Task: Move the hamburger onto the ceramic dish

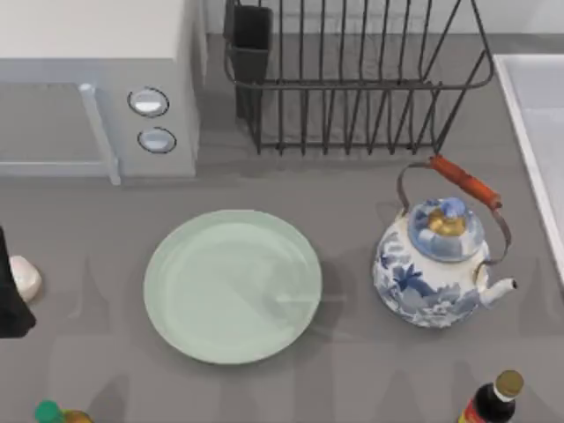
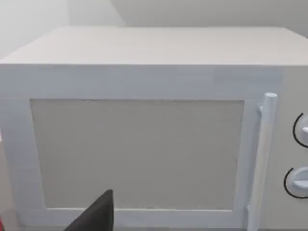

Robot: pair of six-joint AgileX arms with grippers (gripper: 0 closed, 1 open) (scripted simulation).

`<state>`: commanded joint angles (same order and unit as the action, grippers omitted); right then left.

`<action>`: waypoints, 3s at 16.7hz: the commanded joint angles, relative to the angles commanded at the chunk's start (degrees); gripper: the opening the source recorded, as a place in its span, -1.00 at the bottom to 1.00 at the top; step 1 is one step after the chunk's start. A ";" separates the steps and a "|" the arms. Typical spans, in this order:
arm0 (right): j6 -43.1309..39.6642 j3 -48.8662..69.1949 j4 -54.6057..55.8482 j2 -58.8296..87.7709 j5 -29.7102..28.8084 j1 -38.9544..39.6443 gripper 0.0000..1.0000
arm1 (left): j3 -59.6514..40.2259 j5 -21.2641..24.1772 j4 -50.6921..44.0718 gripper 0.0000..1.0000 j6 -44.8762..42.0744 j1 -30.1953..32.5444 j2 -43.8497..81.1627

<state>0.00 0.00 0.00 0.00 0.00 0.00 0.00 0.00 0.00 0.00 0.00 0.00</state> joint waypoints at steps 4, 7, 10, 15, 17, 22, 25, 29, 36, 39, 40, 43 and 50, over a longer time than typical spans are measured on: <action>0.00 0.00 0.00 0.00 0.00 0.00 1.00 | -1.68 0.11 -1.28 1.00 -1.44 0.01 1.81; 0.00 0.00 0.00 0.00 0.00 0.00 1.00 | -7.93 0.22 -6.00 1.00 -6.74 -0.25 9.09; 0.00 0.00 0.00 0.00 0.00 0.00 1.00 | -17.21 0.17 -13.28 1.00 -14.76 -0.86 21.81; 0.00 0.00 0.00 0.00 0.00 0.00 1.00 | -35.15 -0.02 -28.66 1.00 -31.00 -2.09 52.18; 0.00 0.00 0.00 0.00 0.00 0.00 1.00 | -42.29 -0.08 -34.99 1.00 -37.58 -2.54 64.38; 0.00 0.00 0.00 0.00 0.00 0.00 1.00 | -58.11 -0.14 -48.28 1.00 -51.73 -3.50 87.99; 0.00 0.00 0.00 0.00 0.00 0.00 1.00 | -65.19 -0.12 -53.44 1.00 -57.61 -3.95 97.99; 0.00 0.00 0.00 0.00 0.00 0.00 1.00 | -69.82 -0.04 -56.33 1.00 -61.16 -4.23 103.49; 0.00 0.00 0.00 0.00 0.00 0.00 1.00 | -68.93 -0.05 -55.63 1.00 -61.29 -4.21 103.14; 0.00 0.00 0.00 0.00 0.00 0.00 1.00 | -65.15 -0.03 -51.40 1.00 -62.08 -5.13 103.76; 0.00 0.00 0.00 0.00 0.00 0.00 1.00 | -63.60 -0.02 -49.05 1.00 -62.23 -5.35 104.70; 0.00 0.00 0.00 0.00 0.00 0.00 1.00 | -60.47 -0.03 -41.84 1.00 -62.03 -4.97 109.12; 0.00 0.00 0.00 0.00 0.00 0.00 1.00 | -60.76 0.00 -38.73 0.85 -61.45 -4.35 112.06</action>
<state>0.00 0.00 0.00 0.00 0.00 0.00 -60.76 0.00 -38.73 -61.45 -4.35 112.06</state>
